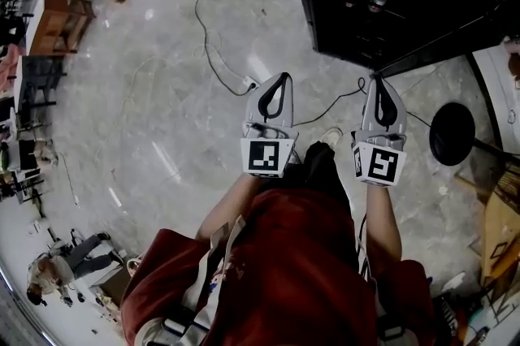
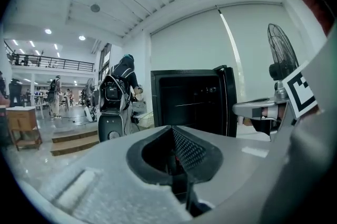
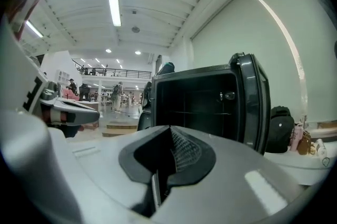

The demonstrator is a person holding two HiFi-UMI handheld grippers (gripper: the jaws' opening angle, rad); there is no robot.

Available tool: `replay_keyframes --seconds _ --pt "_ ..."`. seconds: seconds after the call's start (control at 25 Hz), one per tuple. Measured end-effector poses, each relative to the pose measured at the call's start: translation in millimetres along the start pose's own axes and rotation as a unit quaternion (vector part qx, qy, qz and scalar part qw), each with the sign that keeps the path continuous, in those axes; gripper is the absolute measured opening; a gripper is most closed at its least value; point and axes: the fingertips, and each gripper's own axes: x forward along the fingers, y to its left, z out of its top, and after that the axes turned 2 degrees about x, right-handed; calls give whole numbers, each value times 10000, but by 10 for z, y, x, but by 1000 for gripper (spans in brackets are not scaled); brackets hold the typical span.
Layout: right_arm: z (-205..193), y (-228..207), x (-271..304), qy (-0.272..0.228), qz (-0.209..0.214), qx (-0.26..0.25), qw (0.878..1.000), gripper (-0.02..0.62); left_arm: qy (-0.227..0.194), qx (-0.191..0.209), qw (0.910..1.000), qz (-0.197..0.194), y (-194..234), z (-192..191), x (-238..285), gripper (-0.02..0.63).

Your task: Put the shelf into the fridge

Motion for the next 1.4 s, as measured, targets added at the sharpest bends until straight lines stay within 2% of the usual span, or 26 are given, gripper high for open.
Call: replay_keyframes --seconds 0.16,0.4,0.56,0.8,1.04,1.2,1.4 --pt "100 166 -232 13 126 -37 9999 -6 -36 28 9999 95 157 -19 -260 6" --pt "313 629 -623 21 363 -180 9992 -6 -241 -18 9984 515 512 149 -890 6" --pt "576 866 -802 -201 342 -199 9990 -6 -303 36 9975 639 703 309 -1290 6" --pt "1134 1233 -1075 -619 413 -244 9969 -6 -388 -91 9953 883 973 646 -1890 6" --pt "1730 1526 -1299 -942 484 -297 9939 -6 -893 171 9911 972 1078 1186 -2357 6" --pt "2104 1653 -1475 -1165 417 -377 9916 -6 -1212 158 9867 1067 1149 1479 -2666 6" --pt "2266 1686 -1596 -1273 305 -376 9907 -6 -1394 429 9831 1105 1173 1614 -2825 6"
